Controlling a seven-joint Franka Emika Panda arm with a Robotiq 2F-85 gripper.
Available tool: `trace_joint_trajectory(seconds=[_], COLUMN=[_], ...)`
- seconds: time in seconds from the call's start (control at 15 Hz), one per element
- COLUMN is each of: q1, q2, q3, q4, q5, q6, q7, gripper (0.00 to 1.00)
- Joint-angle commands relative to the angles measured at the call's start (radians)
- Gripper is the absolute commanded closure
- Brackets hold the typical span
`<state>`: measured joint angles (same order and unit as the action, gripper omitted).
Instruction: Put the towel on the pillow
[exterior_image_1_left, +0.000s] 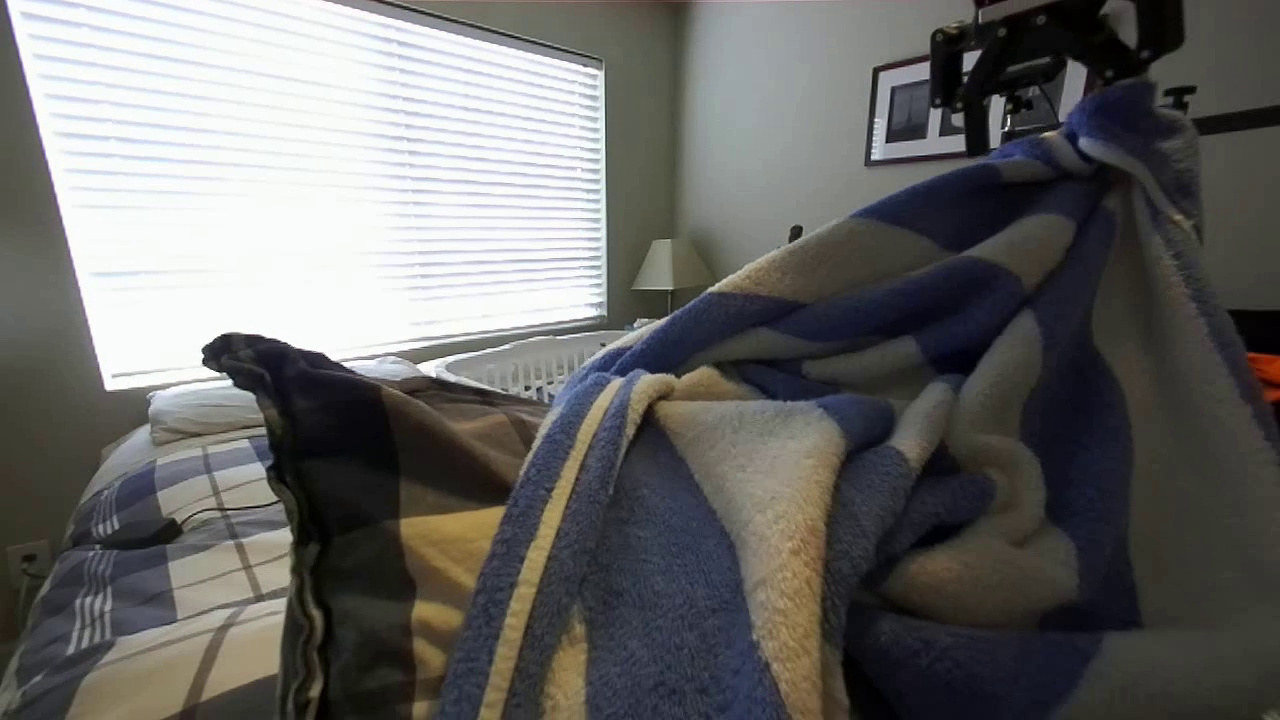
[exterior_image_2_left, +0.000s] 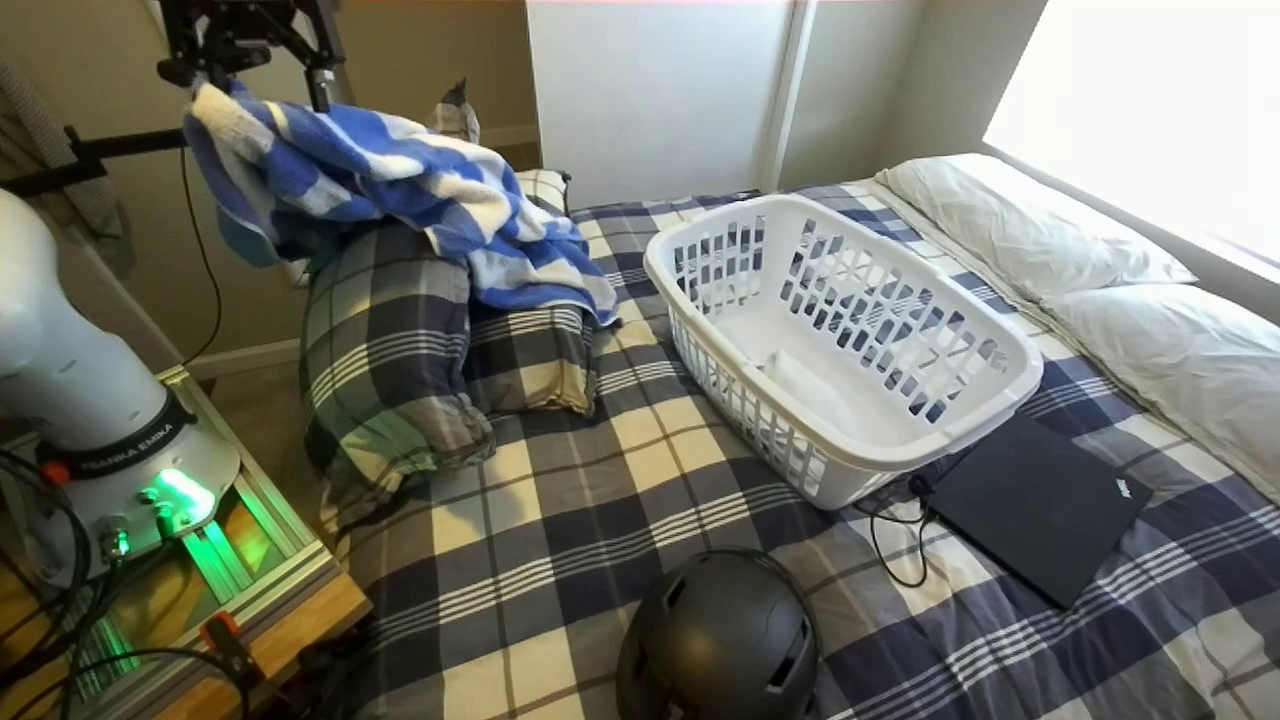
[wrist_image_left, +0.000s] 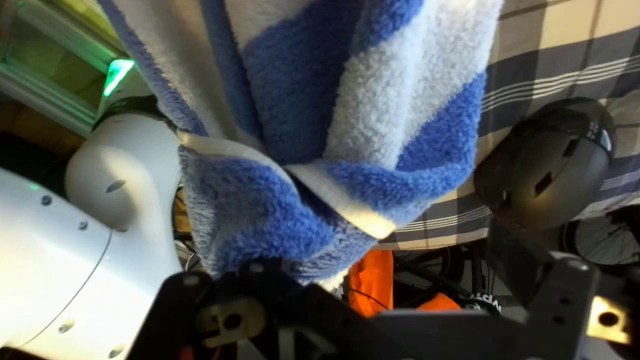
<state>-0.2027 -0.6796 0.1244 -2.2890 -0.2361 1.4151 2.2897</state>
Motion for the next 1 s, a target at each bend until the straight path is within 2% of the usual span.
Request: trace_joint_trajectory(seconds=[0.0, 0.2, 0.33, 0.53, 0.73, 0.93], q1=[-0.025, -0.039, -0.044, -0.056, -0.081, -0.096], q2=[0.025, 0.028, 0.045, 0.065, 0.079, 0.105], q3=[-0.002, -0.015, -0.063, -0.114, -0.153, -0.155], q4=[-0.004, 0.002, 0.018, 0.015, 0.002, 0.01], q5=[-0.132, -0.206, -0.125, -0.084, -0.107, -0.167], q6=[0.134, 0.236, 0.26, 0.338, 0.5, 0.69], q7=[0.077, 0.145, 0.201, 0.26, 0.306, 0.265], gripper=[0.0, 0.0, 0.0, 0.0, 0.0, 0.0])
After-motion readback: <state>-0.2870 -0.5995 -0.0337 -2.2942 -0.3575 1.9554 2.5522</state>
